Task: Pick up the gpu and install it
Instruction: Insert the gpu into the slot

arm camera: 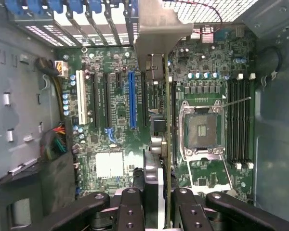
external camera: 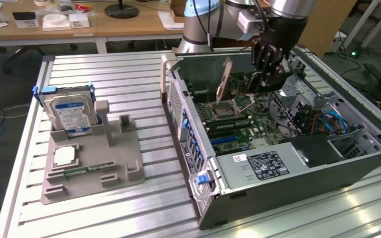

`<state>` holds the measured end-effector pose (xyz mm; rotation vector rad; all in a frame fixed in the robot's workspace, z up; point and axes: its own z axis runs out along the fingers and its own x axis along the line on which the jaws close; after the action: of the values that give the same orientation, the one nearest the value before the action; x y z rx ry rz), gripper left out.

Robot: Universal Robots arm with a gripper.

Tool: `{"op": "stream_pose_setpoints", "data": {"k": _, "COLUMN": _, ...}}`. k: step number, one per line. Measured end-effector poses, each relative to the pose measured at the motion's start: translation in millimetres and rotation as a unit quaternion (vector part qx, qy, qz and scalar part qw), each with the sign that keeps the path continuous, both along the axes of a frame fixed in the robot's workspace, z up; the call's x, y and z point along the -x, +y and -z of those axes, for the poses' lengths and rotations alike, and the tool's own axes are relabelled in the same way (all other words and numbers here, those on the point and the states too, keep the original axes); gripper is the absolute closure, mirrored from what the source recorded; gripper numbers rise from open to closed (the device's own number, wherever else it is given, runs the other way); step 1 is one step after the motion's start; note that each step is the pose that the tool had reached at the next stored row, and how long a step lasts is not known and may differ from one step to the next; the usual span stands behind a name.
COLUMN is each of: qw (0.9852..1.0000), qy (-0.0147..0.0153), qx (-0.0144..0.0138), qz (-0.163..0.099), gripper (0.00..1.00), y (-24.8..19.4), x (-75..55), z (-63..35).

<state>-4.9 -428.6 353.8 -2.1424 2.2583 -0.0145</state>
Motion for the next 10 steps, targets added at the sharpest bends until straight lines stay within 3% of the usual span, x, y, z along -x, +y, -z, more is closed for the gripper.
{"op": "stream_pose_setpoints", "data": {"k": 5, "qw": 1.0, "qy": -0.0008, "qx": -0.0038, "qz": 0.0, "gripper": 0.72, "y": 0.6, "x": 3.2, "z": 7.9}}
{"op": "stream_pose_setpoints", "data": {"k": 10, "qw": 1.0, "qy": -0.0012, "qx": -0.0046, "qz": 0.0, "gripper": 0.72, "y": -1.4, "x": 9.6, "z": 14.9}}
